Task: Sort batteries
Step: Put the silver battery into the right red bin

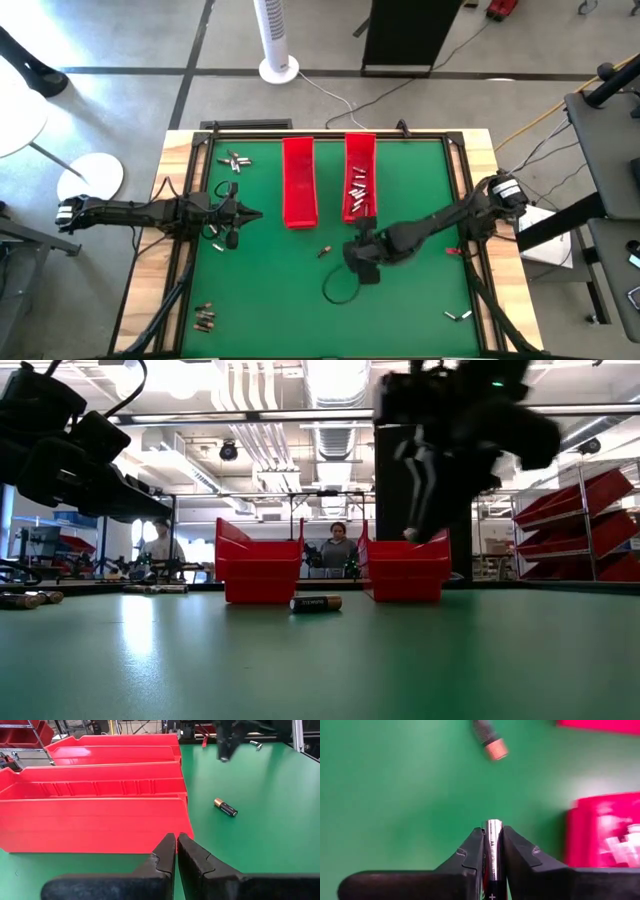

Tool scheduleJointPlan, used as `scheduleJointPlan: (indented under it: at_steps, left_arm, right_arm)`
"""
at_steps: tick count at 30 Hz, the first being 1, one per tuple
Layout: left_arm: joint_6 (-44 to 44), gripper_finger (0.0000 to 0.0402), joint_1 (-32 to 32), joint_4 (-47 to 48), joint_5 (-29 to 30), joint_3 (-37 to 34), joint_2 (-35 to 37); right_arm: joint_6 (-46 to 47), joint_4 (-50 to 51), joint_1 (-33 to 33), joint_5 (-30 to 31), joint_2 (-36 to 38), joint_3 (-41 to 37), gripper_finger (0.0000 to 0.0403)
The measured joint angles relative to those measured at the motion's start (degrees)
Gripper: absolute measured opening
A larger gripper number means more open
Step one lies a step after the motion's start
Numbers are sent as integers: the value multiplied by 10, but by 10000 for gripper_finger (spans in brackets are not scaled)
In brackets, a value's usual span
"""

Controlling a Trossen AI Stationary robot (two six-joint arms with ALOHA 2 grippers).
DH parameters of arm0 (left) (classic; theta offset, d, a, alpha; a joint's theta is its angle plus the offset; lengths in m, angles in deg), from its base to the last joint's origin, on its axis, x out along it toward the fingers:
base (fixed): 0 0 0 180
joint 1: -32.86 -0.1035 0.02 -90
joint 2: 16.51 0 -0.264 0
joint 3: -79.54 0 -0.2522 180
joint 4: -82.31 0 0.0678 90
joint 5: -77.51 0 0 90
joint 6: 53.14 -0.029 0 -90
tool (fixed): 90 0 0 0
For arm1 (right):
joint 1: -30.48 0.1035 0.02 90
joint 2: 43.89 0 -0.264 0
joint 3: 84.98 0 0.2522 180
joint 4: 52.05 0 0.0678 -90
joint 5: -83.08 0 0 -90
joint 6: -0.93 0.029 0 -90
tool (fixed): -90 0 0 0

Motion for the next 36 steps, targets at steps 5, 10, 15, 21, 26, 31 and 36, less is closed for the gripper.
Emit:
scheduleJointPlan:
  at_steps: [5, 10, 15, 21, 26, 31, 36]
  left_arm:
    - [0, 0, 0, 0, 0, 0, 0]
    - [0, 0, 0, 0, 0, 0, 0]
    - [0, 0, 0, 0, 0, 0, 0]
    - [0, 0, 0, 0, 0, 0, 0]
    - [0, 0, 0, 0, 0, 0, 0]
    - [0, 0, 0, 0, 0, 0, 0]
    - [0, 0, 0, 0, 0, 0, 0]
  right_arm:
    - [-60, 49, -66, 1, 0, 30, 45]
    - [-104, 77, -142, 3, 1, 42, 46]
    - [-145, 73, -217, 0, -1, 43, 45]
    - [-173, 64, -289, -63, -22, 49, 46]
    - [-202, 72, -321, -73, -56, 72, 45]
    - [-234, 78, -344, -98, -84, 94, 47]
    - [-256, 78, -363, -117, -96, 98, 45]
